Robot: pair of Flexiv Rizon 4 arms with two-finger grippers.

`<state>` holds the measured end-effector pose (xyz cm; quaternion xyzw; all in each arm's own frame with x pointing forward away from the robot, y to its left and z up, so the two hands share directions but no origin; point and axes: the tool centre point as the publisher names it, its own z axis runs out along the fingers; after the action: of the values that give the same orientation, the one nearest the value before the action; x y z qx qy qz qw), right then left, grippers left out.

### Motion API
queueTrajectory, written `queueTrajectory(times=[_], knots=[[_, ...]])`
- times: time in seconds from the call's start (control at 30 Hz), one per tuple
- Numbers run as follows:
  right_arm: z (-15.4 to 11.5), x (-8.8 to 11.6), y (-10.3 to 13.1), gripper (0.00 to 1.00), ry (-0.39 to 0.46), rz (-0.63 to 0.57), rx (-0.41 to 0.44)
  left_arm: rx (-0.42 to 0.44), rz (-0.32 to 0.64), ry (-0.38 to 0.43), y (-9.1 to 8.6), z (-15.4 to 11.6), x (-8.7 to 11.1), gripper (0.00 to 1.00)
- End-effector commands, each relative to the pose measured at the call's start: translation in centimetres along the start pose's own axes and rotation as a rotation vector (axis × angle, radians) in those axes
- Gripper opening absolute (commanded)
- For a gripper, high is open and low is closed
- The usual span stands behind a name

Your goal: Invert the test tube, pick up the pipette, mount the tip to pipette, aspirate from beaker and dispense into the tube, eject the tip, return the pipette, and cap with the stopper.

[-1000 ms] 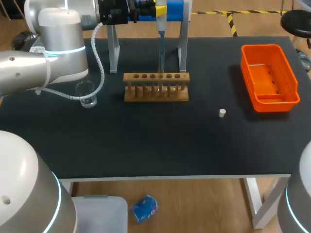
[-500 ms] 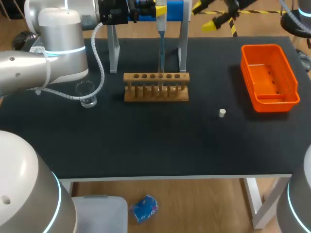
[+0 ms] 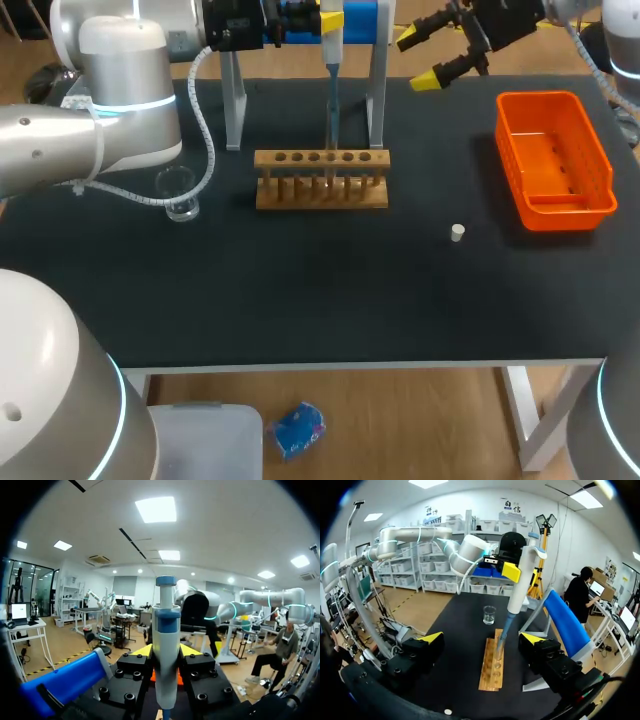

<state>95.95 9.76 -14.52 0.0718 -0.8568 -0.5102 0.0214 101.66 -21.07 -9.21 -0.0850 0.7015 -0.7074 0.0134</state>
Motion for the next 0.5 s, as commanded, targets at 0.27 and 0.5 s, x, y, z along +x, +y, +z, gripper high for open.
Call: queueTrajectory(times=[0.27,0.5], knots=[[1.3,-0.2,-2.2,1.00,-0.032,0.024,0.044,-0.002,-0.001,-0.003,-0.1,0.0,0.1,0.00],[3.0,-0.2,-4.8,1.00,-0.099,0.016,0.057,-0.002,-0.001,-0.003,-0.1,0.0,0.1,0.00]])
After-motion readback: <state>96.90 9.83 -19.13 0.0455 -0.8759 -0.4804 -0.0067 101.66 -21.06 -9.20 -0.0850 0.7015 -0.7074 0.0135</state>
